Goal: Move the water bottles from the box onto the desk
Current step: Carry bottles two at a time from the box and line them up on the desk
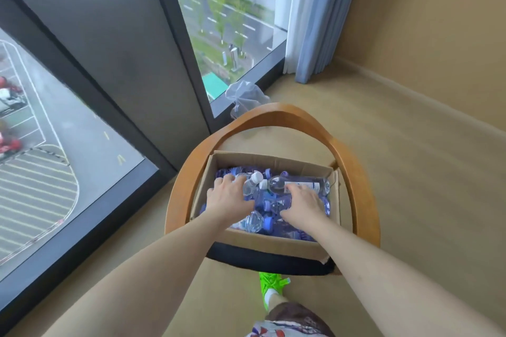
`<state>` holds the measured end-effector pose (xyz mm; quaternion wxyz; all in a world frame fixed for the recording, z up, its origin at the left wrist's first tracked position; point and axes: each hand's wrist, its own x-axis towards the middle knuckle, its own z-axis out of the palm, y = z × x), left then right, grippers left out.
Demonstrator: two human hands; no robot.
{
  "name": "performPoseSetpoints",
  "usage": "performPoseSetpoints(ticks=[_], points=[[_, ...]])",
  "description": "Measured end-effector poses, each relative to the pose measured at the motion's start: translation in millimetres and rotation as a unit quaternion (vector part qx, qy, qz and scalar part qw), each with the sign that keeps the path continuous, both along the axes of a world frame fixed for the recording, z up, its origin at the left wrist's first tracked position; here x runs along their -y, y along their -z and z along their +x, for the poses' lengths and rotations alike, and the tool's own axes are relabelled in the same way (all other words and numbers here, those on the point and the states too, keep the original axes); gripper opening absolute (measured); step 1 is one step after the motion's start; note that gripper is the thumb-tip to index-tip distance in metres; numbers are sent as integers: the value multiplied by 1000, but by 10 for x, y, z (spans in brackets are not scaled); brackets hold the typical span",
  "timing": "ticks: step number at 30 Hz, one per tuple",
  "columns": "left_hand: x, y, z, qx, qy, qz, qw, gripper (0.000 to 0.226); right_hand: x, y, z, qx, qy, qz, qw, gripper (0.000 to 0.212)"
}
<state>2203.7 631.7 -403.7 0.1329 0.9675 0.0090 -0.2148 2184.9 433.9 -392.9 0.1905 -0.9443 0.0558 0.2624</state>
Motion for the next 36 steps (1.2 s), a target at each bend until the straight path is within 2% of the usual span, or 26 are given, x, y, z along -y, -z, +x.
performPoseSetpoints(ticks=[8,15,19,22,25,32,36], points=[[128,437,521,-95,-10,19,995,78,109,496,802,-53,-72,-48,995,65],[141,833,682,-99,-21,-21,995,66,36,970,966,-55,-142,-84,985,72],[141,948,777,-85,-46,-60,994,54,-44,1102,1026,-53,-156,-89,982,66],[48,987,814,-93,-46,-88,991,64,-85,1164,1060,-52,-161,-83,982,62],[-89,998,744,-80,-74,-118,987,81,-46,1165,1062,-52,-155,-50,985,57],[-116,884,674,-39,-62,-116,990,66,56,976,992,1,-132,70,989,52],[-183,653,647,32,-125,-139,982,61,13,690,1049,61,-74,188,977,56]])
